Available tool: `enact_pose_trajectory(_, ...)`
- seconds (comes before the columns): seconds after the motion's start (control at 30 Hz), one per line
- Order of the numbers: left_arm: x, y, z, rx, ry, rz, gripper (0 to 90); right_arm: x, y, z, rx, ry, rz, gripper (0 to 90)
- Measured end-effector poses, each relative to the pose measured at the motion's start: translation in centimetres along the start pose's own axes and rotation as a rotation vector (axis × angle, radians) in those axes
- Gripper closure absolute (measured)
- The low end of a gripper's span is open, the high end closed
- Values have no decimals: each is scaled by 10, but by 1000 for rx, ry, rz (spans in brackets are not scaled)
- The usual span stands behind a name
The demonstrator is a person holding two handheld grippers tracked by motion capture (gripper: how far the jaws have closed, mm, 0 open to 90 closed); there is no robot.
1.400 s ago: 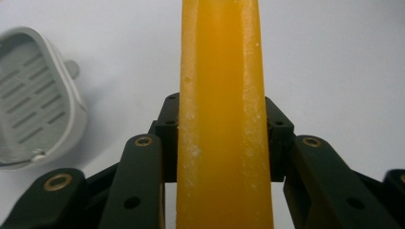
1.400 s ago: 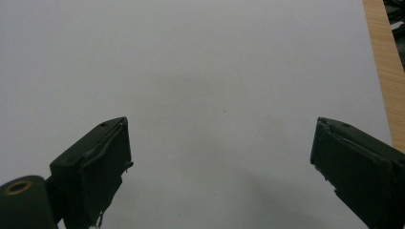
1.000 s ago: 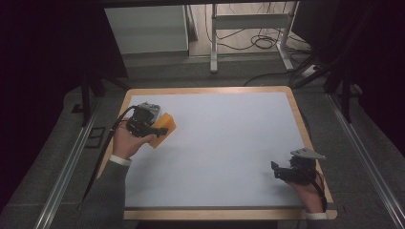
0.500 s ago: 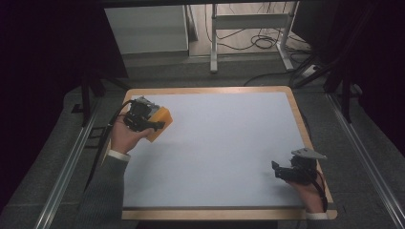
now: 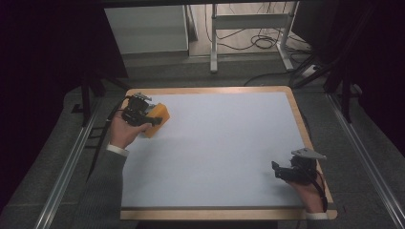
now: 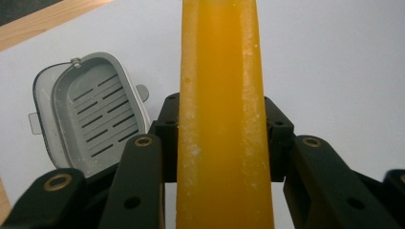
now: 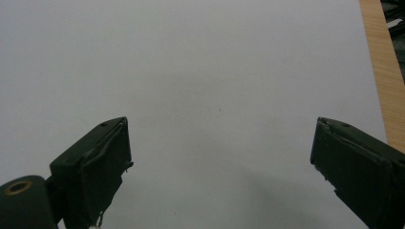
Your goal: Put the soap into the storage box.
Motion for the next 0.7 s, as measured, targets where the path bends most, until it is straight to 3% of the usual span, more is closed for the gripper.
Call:
enact_pose_trajectory(0.2, -3, 15, -4, 19, 15, -22, 610, 0, 0, 0, -1, -1, -2, 66)
enact_pose_trajectory(0.7, -7, 34, -9, 75, -9, -36, 610, 0, -2, 0, -3, -2, 1, 66)
Point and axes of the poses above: each handheld gripper's, and its own axes: x roughly backward along the jaws, z roughly out of its underside, y roughly to its left, the point moved 7 cm from there along -x, roughly forward along the jaws, and after that the axes turned 5 degrees about z, right-handed, at the moved point
